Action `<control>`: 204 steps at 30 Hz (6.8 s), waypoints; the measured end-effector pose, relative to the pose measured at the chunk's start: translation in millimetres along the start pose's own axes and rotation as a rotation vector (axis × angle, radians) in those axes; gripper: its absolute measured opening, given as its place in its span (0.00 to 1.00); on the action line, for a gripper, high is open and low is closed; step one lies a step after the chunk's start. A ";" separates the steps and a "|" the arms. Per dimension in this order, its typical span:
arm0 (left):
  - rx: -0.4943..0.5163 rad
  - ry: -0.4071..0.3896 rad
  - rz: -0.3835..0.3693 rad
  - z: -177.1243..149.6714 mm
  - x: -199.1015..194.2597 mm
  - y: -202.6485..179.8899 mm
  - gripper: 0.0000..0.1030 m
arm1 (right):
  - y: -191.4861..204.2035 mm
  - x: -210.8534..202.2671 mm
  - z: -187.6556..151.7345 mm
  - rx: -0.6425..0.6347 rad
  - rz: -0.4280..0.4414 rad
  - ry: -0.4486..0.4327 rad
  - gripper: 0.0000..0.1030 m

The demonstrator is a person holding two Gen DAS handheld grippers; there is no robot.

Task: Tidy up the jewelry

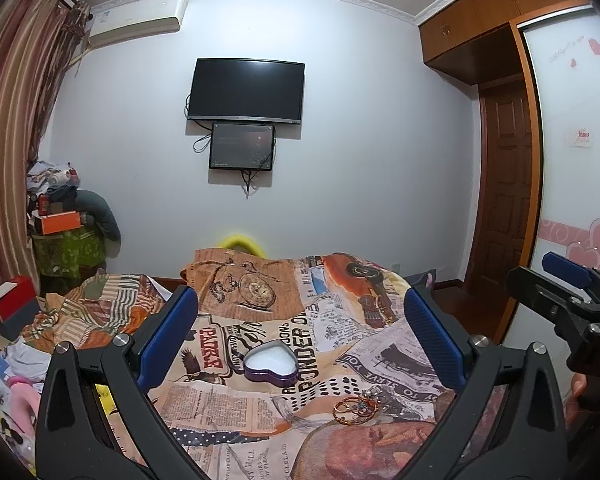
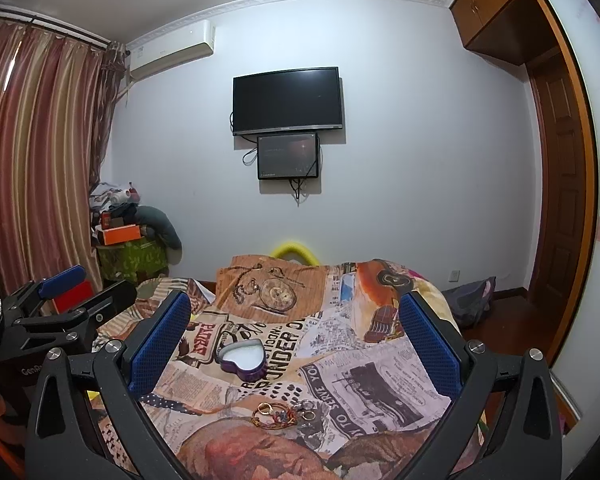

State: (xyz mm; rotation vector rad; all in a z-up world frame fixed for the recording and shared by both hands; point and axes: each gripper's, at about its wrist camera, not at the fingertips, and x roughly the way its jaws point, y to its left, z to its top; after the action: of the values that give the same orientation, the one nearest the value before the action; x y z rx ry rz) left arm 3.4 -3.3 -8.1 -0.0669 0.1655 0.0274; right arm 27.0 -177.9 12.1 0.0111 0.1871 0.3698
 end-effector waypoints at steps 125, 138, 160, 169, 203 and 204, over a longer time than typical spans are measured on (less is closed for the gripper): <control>0.134 0.746 -0.337 -152.9 207.0 -39.2 0.30 | -64.6 204.1 -129.7 0.110 0.298 0.797 0.10; 0.150 0.725 -0.319 -150.2 207.4 -43.3 0.24 | -71.1 190.5 -122.1 0.123 0.287 0.761 0.10; 0.072 0.543 -0.203 -91.0 200.2 11.6 0.24 | -36.7 191.0 -63.8 0.095 0.317 0.599 0.10; 0.038 0.518 -0.135 -84.1 219.9 51.0 0.24 | -21.9 215.2 -52.1 0.076 0.321 0.560 0.10; 0.006 0.603 -0.126 -124.2 238.6 63.2 0.24 | -64.2 241.7 -120.0 0.060 0.261 0.829 0.27; 0.006 0.598 -0.125 -122.1 238.2 63.6 0.24 | -63.9 242.0 -116.9 0.066 0.263 0.821 0.27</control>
State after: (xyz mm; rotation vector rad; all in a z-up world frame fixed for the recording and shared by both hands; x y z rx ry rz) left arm 216.2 56.9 -171.8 -0.0775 0.7587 -0.1192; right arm 249.9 -153.0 -149.1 -0.0528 1.0168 0.6168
